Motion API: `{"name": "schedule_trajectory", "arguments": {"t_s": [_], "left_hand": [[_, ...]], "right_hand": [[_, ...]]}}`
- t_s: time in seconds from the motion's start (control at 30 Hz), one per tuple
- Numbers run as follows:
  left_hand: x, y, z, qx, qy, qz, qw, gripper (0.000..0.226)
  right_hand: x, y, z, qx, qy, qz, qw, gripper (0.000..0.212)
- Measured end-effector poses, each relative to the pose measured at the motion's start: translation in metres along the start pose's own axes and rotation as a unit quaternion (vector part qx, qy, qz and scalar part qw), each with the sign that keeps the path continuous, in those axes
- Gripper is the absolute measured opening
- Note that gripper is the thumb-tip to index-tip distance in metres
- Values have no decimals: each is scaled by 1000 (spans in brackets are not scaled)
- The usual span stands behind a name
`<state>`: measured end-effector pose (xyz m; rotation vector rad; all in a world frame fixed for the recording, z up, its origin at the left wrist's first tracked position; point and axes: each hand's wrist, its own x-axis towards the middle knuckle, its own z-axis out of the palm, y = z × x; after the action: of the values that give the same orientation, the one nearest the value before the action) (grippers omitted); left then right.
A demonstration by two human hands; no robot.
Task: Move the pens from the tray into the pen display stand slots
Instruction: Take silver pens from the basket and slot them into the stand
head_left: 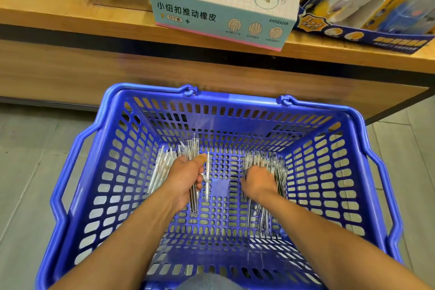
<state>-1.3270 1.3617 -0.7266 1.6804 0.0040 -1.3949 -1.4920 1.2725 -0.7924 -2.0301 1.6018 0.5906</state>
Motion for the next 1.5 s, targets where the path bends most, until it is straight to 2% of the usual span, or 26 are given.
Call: {"name": "schedule_trajectory", "arguments": {"t_s": [0.1, 0.17, 0.27, 0.3, 0.33, 0.4, 0.47, 0.53, 0.6, 0.67, 0.77, 0.83, 0.9, 0.97, 1.03, 1.1, 1.13, 1.2, 1.3, 1.37, 1.5], "left_hand": [[0, 0, 0, -4, 3, -2, 1000, 41], [0, 0, 0, 4, 5, -1, 1000, 44], [-1, 1, 1, 1, 8, -1, 1000, 42], [-1, 1, 1, 1, 8, 0, 1000, 39], [-1, 1, 1, 4, 8, 2, 1000, 35], [-1, 1, 1, 15, 7, 7, 1000, 26], [-2, 1, 1, 16, 8, 12, 1000, 21], [-3, 2, 1, 16, 10, 14, 1000, 37], [-3, 1, 1, 17, 18, 17, 1000, 73], [-1, 1, 0, -5, 5, 19, 1000, 94], [-1, 4, -1, -59, -26, 8, 998, 105], [-2, 4, -1, -65, -25, 5, 998, 90], [-1, 2, -2, -46, -5, 6, 999, 53], [-1, 2, -2, -29, 7, 6, 1000, 24], [-1, 3, -1, -33, 12, 0, 999, 12], [-2, 4, -1, -38, 8, -3, 999, 9], [-2, 4, -1, -35, 7, -3, 999, 9], [-2, 4, -2, -27, 6, -2, 1000, 9], [-1, 3, -2, -30, 1, -1, 1000, 9], [-1, 3, -2, -29, 0, 1, 1000, 9], [-1, 2, -3, -27, 0, 4, 1000, 9]], "right_hand": [[-3, -10, 9, -95, -13, -33, 995, 19], [-3, -15, 12, -95, -24, -27, 995, 22], [-3, -19, 14, -13, -40, 8, 999, 10], [-1, -20, 13, 18, -45, 9, 999, 10], [-1, -20, 10, 54, -55, 3, 997, 20], [-4, -21, 4, 125, -95, -46, 987, 33], [-15, -24, -5, 191, -133, -112, 966, 28], [-27, -29, -13, 279, -168, -147, 934, 17], [-37, -34, -20, 368, -199, -168, 893, 15], [-45, -41, -26, 425, -218, -191, 858, 16], [-57, -53, -28, 423, -218, -221, 851, 21], [-59, -56, -26, 418, -215, -230, 852, 26], [-56, -53, -29, 419, -226, -235, 847, 27], [-46, -43, -31, 418, -222, -209, 856, 26], [-31, -26, -28, 372, -165, -137, 903, 23], [-16, -6, -18, 228, -86, -65, 968, 28], [-12, 2, -12, 156, -62, -38, 985, 32], [-7, 11, -3, 74, -47, -6, 996, 30], [-4, 8, 6, 18, -35, 8, 999, 13], [-2, 3, 10, -3, -27, 17, 999, 25], [-1, -6, 25, -5, -43, 35, 998, 73]]}}
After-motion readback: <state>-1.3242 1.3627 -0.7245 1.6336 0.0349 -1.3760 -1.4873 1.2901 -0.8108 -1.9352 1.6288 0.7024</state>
